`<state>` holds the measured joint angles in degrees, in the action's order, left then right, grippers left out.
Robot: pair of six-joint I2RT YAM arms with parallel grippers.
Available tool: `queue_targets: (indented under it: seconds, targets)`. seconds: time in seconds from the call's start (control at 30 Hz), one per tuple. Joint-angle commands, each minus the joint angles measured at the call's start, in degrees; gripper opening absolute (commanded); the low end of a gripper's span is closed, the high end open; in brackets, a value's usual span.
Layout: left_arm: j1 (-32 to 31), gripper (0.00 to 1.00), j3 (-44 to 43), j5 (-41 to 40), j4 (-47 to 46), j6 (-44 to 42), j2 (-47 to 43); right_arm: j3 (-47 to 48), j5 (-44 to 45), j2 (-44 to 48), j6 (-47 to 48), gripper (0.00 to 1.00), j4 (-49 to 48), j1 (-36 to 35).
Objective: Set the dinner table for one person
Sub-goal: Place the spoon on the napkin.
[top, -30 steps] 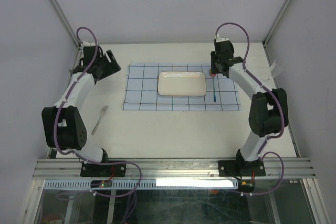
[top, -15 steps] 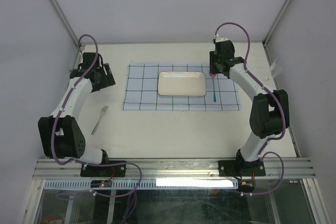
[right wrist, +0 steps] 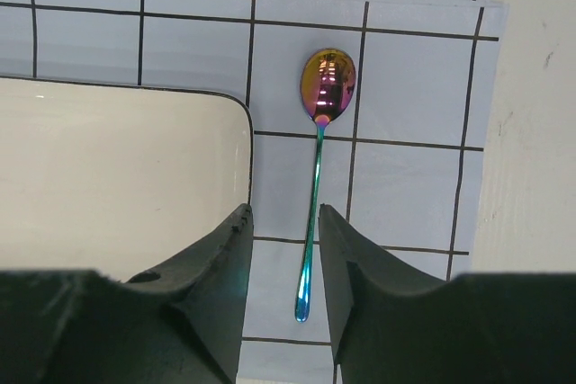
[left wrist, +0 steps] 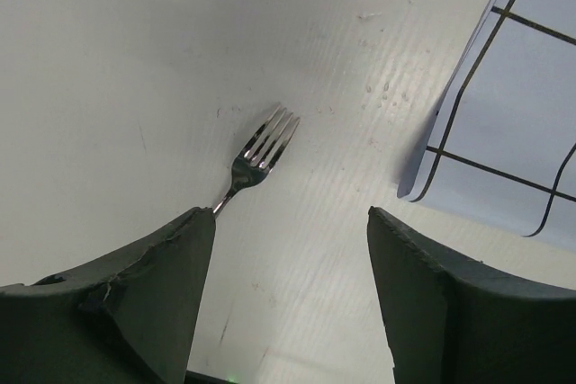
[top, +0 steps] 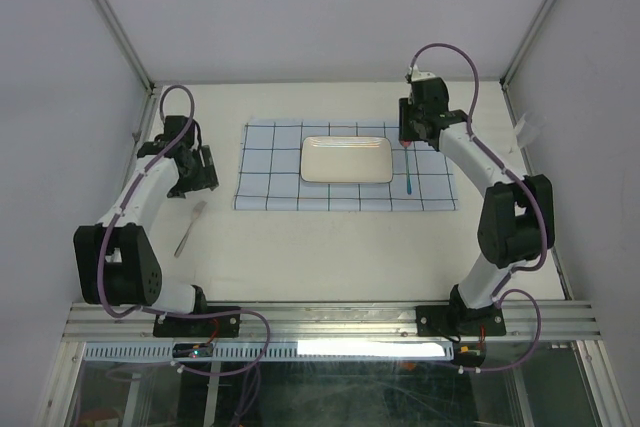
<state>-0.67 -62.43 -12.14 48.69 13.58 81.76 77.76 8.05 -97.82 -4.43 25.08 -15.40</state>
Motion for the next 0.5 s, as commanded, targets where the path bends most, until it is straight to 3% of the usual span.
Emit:
queue_targets:
  seconds: [0.0, 0.47]
  targets:
    - [-0.6, 0.7, 1.5, 0.8, -2.5, -1.4, 1.8, 0.2, -0.7, 4.2, -0.6, 0.38, -2.5, 0.1]
    - [-0.5, 0.69, 5.9, 1.4, -8.0, -2.3, 2.6, -0.8, -0.8, 4.3, -1.2, 0.38, -2.8, 0.0]
